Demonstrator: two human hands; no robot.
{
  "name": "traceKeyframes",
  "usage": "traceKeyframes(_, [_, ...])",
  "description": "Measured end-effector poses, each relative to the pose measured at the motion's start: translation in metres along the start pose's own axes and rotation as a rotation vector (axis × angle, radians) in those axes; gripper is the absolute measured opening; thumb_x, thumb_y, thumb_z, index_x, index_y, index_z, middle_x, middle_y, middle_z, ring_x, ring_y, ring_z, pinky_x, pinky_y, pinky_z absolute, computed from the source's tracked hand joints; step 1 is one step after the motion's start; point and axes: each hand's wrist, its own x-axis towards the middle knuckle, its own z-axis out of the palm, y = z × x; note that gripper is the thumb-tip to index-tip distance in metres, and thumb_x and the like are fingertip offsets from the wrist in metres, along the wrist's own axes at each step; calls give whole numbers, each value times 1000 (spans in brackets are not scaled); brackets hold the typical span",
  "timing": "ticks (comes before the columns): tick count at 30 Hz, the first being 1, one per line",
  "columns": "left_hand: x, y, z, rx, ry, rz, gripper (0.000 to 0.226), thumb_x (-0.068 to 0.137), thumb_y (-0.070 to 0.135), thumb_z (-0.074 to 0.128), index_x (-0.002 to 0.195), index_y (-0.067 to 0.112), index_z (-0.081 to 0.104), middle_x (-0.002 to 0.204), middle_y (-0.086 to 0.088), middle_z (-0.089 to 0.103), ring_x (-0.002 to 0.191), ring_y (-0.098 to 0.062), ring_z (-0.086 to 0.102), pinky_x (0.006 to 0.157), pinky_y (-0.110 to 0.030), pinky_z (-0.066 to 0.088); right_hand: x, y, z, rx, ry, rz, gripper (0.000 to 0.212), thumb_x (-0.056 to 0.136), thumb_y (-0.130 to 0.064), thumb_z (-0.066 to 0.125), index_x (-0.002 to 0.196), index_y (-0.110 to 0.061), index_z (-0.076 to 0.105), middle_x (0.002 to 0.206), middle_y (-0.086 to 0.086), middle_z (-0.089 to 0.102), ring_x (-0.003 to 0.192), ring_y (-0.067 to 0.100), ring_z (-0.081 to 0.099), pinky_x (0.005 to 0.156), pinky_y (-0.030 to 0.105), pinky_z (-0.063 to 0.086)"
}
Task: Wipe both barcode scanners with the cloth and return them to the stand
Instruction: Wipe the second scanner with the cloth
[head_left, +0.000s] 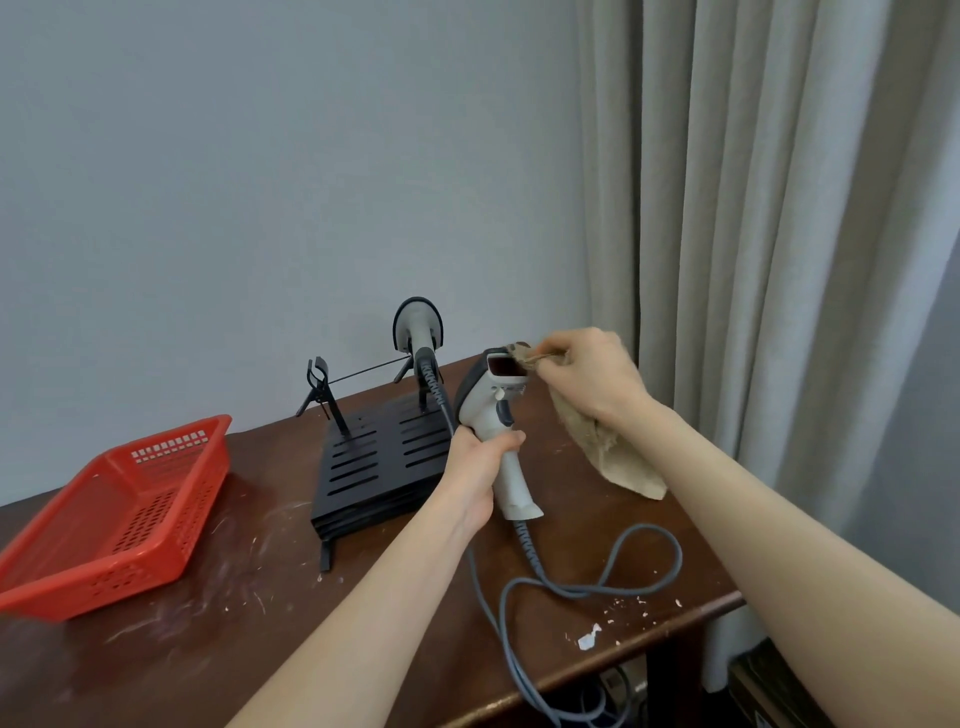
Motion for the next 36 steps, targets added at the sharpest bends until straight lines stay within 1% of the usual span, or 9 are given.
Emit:
traceKeyframes(4, [-4,0,4,-58,-25,-14,37,81,-3,66,114,3,50,98,-11,63,85,-21,62,69,-31,51,-6,-9,7,22,-96,-104,27,84,-22,57,104,-32,73,101,-1,72,98,22,63,84,32,51])
traceKeyframes(8, [-1,-4,0,18,-2,-2,38,81,1,68,115,7,51,103,-10,60,89,-21,58,80,-34,48,-5,-1,-2,-220,-25,-3,31,85,-22,54,108,-33,72,107,5,71,100,32,62,81,33,48])
traceKeyframes(11, [-1,-2,2,23,-4,10,39,81,2,69,115,7,50,100,-7,60,89,-21,58,77,-33,48,-7,-6,1,16,2,-31,26,85,-20,56,102,-28,74,86,5,72,89,25,64,80,34,52])
traceKeyframes(13, [-1,0,3,-15,-20,14,40,81,1,68,116,5,51,102,-9,63,91,-22,61,73,-32,50,-9,-10,7,97,-67,-95,27,85,-18,57,104,-28,74,89,1,72,90,20,64,83,33,52])
traceKeyframes(17, [-1,-4,0,-4,-26,-3,38,81,0,68,115,6,51,105,-11,61,91,-22,59,79,-34,49,-3,-1,3,-183,-9,24,29,86,-23,54,107,-31,72,108,5,71,99,32,63,80,33,49])
traceKeyframes(21, [2,-4,-1,-19,-25,-1,39,82,1,68,116,8,51,103,-9,59,89,-20,58,79,-34,48,1,5,0,-6,70,138,25,87,-21,53,102,-17,72,98,8,71,92,29,63,75,32,50])
traceKeyframes(27, [3,-7,1,17,-31,3,37,81,1,69,112,8,50,99,-8,59,88,-20,57,79,-34,48,-4,1,10,74,-4,58,24,85,-23,60,105,-22,72,94,5,70,91,24,62,70,24,43])
traceKeyframes(30, [2,-8,4,43,-20,5,42,80,3,69,117,6,49,101,-9,59,88,-20,57,74,-32,48,-5,-1,12,-15,19,65,29,84,-20,57,108,-27,72,96,6,71,91,30,63,73,29,48])
traceKeyframes(36, [3,-8,4,73,-20,13,45,81,5,70,120,4,49,108,-11,62,92,-21,60,72,-30,48,-3,-3,11,162,20,22,25,83,-16,59,100,-24,76,76,-2,69,76,20,63,70,33,54])
